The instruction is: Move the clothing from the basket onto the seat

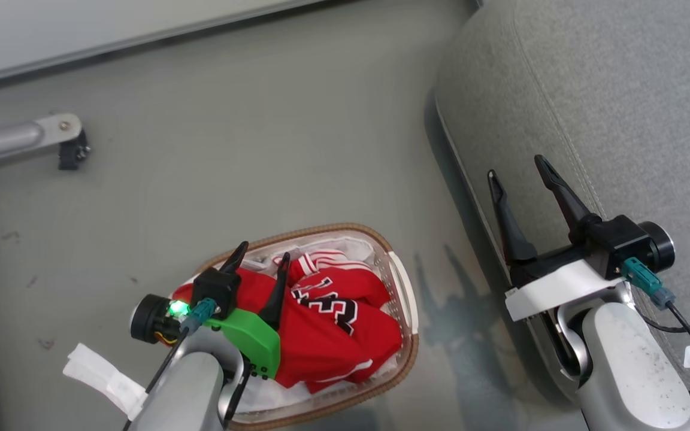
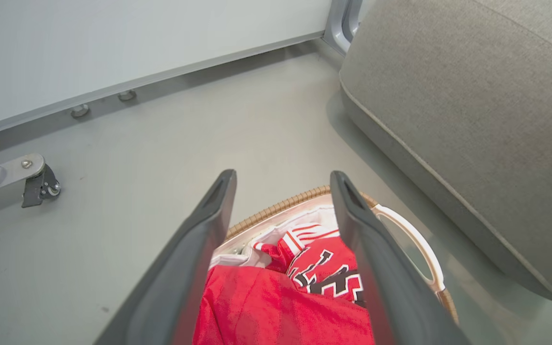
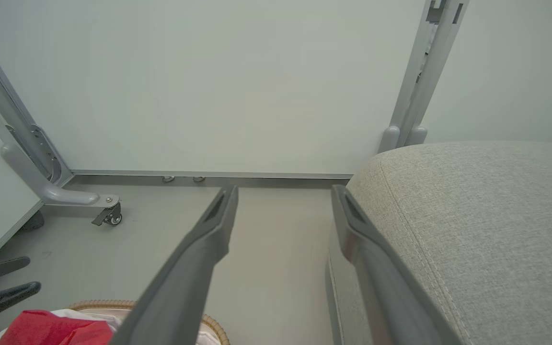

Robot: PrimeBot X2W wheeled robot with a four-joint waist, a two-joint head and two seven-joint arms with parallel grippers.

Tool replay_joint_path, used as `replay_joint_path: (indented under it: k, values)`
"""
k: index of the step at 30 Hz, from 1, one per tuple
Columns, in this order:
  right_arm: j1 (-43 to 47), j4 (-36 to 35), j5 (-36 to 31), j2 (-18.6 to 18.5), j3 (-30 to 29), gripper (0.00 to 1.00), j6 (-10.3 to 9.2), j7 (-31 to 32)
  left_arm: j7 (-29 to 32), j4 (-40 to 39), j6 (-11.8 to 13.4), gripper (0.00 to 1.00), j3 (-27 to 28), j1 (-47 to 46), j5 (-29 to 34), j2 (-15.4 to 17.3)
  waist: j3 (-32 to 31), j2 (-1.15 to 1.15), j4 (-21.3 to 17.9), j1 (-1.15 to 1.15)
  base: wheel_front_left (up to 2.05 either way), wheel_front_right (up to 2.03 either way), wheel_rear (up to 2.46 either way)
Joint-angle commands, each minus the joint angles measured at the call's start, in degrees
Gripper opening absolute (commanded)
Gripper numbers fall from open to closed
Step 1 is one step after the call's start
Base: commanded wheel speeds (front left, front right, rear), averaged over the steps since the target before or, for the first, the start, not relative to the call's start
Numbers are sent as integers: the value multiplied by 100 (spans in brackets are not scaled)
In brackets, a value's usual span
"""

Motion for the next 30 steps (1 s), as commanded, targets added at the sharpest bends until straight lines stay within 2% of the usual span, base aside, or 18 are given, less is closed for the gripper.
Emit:
replay_joint_path:
  k: [1, 10, 22, 30]
  values:
    - [-98, -38, 16, 32, 27, 100, -4, -27, -2, 127, -15, 100, -52, -199, -74, 106, 583, 0, -413, 0, 0, 0, 0]
    - [-327, -84, 71, 77, 146, 100, -4, -27, 0, 1111, -15, 100, -574, -815, -239, 355, 1188, 0, -702, 0, 0, 0, 0]
    - [-495, -130, 178, 90, 211, 100, -4, -26, 0, 2187, -15, 100, -1623, -1405, -428, 599, 1823, 0, -803, 0, 0, 0, 0]
    - [-568, -159, 90, 88, 165, 100, -4, -26, 0, 2899, -15, 100, -2005, -1733, -568, 551, 2155, 0, -751, 0, 0, 0, 0]
